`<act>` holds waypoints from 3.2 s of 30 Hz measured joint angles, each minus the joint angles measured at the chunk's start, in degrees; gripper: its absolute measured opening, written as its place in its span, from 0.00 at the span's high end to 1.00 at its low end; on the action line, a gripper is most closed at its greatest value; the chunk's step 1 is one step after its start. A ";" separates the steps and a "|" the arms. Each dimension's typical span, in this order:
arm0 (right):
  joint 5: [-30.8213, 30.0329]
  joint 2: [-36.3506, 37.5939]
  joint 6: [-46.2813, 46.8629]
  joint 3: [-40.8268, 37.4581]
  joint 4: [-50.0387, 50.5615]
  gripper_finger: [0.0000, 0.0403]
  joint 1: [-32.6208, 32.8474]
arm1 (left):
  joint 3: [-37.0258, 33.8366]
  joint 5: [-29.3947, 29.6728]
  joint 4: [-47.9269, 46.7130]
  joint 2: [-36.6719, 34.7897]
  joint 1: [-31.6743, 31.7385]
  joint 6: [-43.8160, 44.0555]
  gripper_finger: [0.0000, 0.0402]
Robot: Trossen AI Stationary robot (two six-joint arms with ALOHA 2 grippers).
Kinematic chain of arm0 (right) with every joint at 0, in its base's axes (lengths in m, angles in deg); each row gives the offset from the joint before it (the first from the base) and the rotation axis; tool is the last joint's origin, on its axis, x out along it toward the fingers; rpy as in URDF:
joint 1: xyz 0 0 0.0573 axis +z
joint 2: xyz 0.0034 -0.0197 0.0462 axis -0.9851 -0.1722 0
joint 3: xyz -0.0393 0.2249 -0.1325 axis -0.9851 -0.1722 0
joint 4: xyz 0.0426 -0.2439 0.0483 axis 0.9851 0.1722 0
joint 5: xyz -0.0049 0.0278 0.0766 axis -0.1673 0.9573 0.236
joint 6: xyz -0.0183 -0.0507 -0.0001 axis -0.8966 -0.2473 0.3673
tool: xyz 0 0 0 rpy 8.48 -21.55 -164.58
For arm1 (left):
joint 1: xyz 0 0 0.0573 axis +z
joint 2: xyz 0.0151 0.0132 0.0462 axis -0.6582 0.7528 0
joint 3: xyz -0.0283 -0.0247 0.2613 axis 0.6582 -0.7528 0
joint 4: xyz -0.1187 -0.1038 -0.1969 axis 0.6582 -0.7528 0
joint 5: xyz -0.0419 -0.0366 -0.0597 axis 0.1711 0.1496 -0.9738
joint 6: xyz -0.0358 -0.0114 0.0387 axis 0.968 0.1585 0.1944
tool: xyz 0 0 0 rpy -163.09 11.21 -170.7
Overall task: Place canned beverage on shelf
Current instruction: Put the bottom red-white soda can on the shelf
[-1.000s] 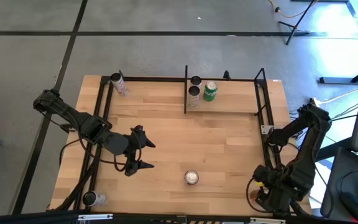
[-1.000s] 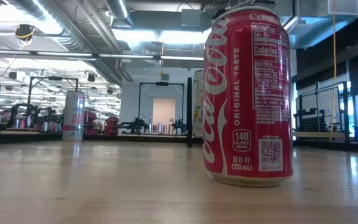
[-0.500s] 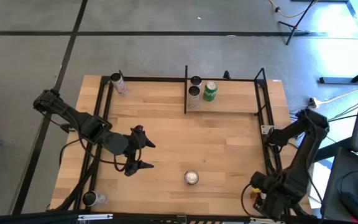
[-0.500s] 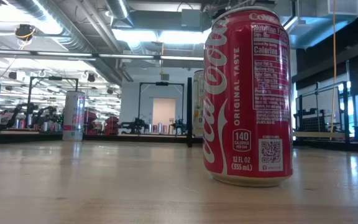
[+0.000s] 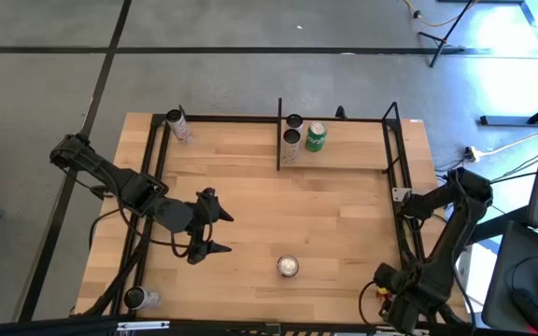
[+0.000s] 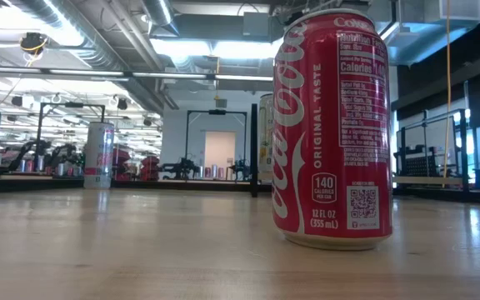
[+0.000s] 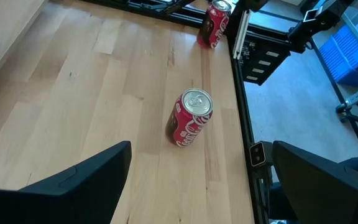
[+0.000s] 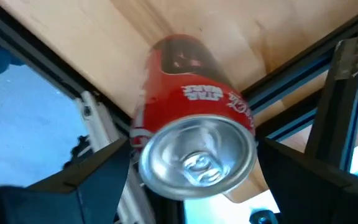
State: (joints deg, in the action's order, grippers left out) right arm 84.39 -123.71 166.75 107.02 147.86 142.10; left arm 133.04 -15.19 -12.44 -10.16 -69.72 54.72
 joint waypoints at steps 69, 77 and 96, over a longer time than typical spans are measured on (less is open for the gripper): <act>-14.92 0.20 -70.29 -4.69 4.53 0.27 -54.58 | 0.00 -0.64 0.04 0.00 0.00 1.97 0.06; -16.41 1.89 -70.28 -1.19 5.86 0.12 -53.56 | 0.00 -0.64 0.00 0.00 0.02 1.57 0.06; -29.13 24.50 -66.13 -18.33 -18.64 0.08 -51.20 | 0.00 -0.45 0.02 0.00 0.02 0.46 0.06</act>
State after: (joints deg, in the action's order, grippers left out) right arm 55.26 -99.20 100.61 88.69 129.21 90.91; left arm 133.04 -15.64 -12.42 -10.16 -69.70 55.18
